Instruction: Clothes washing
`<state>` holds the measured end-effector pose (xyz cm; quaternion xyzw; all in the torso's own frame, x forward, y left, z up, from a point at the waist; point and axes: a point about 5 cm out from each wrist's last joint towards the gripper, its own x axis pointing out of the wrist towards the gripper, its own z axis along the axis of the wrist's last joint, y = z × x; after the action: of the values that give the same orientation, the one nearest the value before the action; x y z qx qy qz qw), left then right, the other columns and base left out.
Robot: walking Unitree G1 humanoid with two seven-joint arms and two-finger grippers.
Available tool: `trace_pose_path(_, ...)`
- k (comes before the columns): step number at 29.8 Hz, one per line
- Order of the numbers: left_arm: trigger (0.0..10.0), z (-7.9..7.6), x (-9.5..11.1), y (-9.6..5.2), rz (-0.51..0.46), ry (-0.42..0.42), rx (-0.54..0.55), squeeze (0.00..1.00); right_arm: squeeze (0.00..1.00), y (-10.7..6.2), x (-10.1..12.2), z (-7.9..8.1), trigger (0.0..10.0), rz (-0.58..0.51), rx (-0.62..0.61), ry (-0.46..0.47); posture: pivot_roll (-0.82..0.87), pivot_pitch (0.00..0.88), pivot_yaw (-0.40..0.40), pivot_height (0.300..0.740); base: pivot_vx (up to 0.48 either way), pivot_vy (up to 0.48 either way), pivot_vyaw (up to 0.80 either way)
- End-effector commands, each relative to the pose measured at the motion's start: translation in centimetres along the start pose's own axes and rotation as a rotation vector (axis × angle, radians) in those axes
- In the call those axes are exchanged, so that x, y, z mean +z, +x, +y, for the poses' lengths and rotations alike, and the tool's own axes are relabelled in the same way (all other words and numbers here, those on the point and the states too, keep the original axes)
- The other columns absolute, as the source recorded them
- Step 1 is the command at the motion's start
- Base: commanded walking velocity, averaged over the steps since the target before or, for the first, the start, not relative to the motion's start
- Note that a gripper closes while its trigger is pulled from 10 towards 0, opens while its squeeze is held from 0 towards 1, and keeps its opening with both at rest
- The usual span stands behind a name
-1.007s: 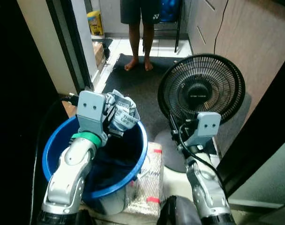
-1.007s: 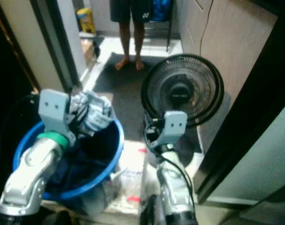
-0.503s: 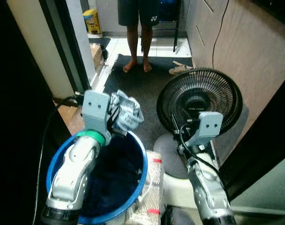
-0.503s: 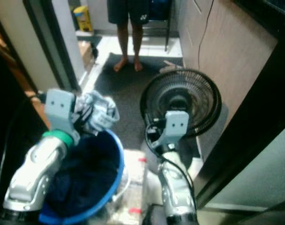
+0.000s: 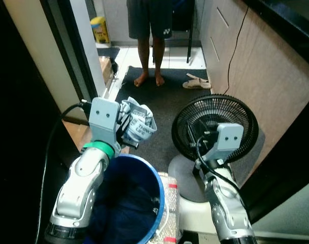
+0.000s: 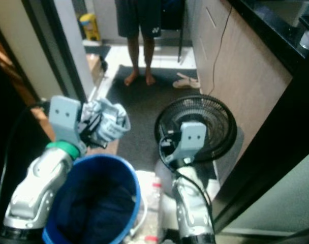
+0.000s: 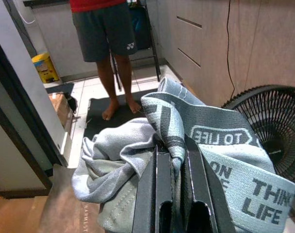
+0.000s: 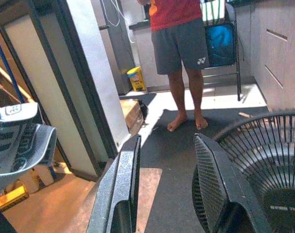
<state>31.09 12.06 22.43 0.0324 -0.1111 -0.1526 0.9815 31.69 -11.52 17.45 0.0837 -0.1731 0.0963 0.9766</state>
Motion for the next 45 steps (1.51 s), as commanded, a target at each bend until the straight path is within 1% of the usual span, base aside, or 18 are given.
trace_pose_path(1, 10.0, 0.3, -0.2, -0.2, 0.002, 0.006, 0.009, 0.00, 0.00, 0.0, -0.3, 0.3, 10.0, 0.015, 0.009, 0.009, -0.09, 0.061, 0.073, 0.706, 0.000, 0.000, 0.00)
trace_pose_path(7, 10.0, 0.6, 0.0, 0.0, -0.002, 0.011, 0.014, 0.00, 0.00, 0.3, -0.2, 0.4, 10.0, 0.012, 0.008, 0.012, -0.05, 0.055, 0.085, 0.725, 0.000, 0.000, 0.00)
trace_pose_path(10, 10.0, 1.0, 0.3, 0.1, -0.007, 0.031, 0.021, 0.00, 0.00, 0.5, -0.3, 0.4, 10.0, 0.001, -0.010, 0.028, -0.03, 0.044, 0.088, 0.740, 0.000, 0.000, 0.00)
trace_pose_path(16, 10.0, 1.1, 0.3, -0.1, -0.008, 0.032, 0.041, 0.00, 0.00, 0.5, -0.5, 0.3, 10.0, 0.014, -0.007, 0.037, 0.00, 0.047, 0.062, 0.740, 0.000, 0.000, 0.00)
trace_pose_path(18, 10.0, 1.3, 0.0, -0.5, -0.001, 0.030, 0.065, 0.00, 0.00, 0.6, -0.6, 0.3, 10.0, 0.025, 0.001, 0.037, 0.01, 0.048, 0.046, 0.740, 0.000, 0.000, 0.00)
trace_pose_path(24, 10.0, 1.5, -0.1, -0.8, 0.003, 0.031, 0.084, 0.00, 0.00, 0.9, -0.7, 0.4, 10.0, 0.030, 0.005, 0.034, 0.02, 0.047, 0.039, 0.740, 0.000, 0.000, 0.00)
trace_pose_path(31, 10.0, 1.6, -0.6, -0.7, 0.022, 0.031, 0.093, 0.00, 0.00, 0.8, -1.3, 0.1, 10.0, 0.052, -0.028, 0.037, 0.02, 0.043, 0.040, 0.740, 0.000, 0.000, 0.00)
trace_pose_path(33, 10.0, 1.5, -1.9, -1.0, 0.074, 0.002, 0.080, 0.00, 0.00, 0.3, -2.3, -0.4, 10.0, 0.083, -0.041, 0.012, 0.02, 0.033, 0.048, 0.740, 0.000, 0.000, 0.00)
trace_pose_path(34, 10.0, 1.5, -1.9, -1.0, 0.074, 0.002, 0.080, 0.00, 0.00, 0.3, -2.3, -0.4, 10.0, 0.083, -0.041, 0.012, 0.02, 0.033, 0.048, 0.740, 0.000, 0.000, 0.00)
trace_pose_path(35, 10.0, 1.3, -2.9, -1.5, 0.110, 0.049, 0.050, 0.00, 0.00, -0.3, -3.2, -0.5, 10.0, 0.113, -0.040, -0.015, 0.02, 0.031, 0.057, 0.740, 0.000, 0.000, 0.00)
trace_pose_path(36, 10.0, 1.3, -2.9, -1.5, 0.110, 0.049, 0.050, 0.00, 0.00, -0.3, -3.2, -0.5, 10.0, 0.113, -0.040, -0.015, 0.02, 0.031, 0.057, 0.740, 0.000, 0.000, 0.00)
trace_pose_path(37, 10.0, 1.1, -4.3, -2.3, 0.156, 0.073, 0.009, 0.00, 0.00, -1.2, -4.4, -0.8, 10.0, 0.163, -0.047, -0.022, 0.01, 0.024, 0.059, 0.740, 0.000, 0.000, 0.00)
trace_pose_path(38, 10.0, 1.1, -5.6, -3.2, 0.202, 0.085, -0.007, 0.00, 0.00, -2.2, -5.5, -1.1, 10.0, 0.214, -0.051, -0.034, 0.00, 0.022, 0.049, 0.740, 0.000, 0.000, 0.00)
trace_pose_path(39, 10.0, 1.1, -5.6, -3.2, 0.202, 0.085, -0.007, 0.00, 0.00, -2.2, -5.5, -1.1, 10.0, 0.214, -0.051, -0.034, 0.00, 0.022, 0.049, 0.740, 0.000, 0.000, 0.00)
trace_pose_path(40, 10.0, 1.1, -6.7, -3.9, 0.239, 0.073, -0.012, 0.00, 0.00, -3.1, -6.6, -1.4, 10.0, 0.261, -0.060, -0.041, 0.00, 0.022, 0.044, 0.740, 0.000, 0.000, 0.00)
trace_pose_path(41, 10.0, 0.9, -7.6, -4.4, 0.266, 0.058, -0.006, 0.00, 0.00, -4.0, -7.4, -1.9, 10.0, 0.303, -0.062, -0.056, -0.01, 0.016, 0.019, 0.740, 0.000, 0.000, 0.00)
trace_pose_path(42, 10.0, 0.8, -8.1, -4.6, 0.279, 0.051, 0.000, 0.00, 0.00, -4.4, -7.8, -2.2, 10.0, 0.327, -0.061, -0.068, -0.01, 0.016, 0.019, 0.740, 0.000, 0.000, 0.00)
trace_pose_path(45, 10.0, 0.8, -8.1, -4.6, 0.279, 0.051, 0.000, 0.00, 0.00, -4.4, -7.8, -2.2, 10.0, 0.327, -0.061, -0.068, -0.01, 0.016, 0.019, 0.740, 0.000, 0.000, 0.00)
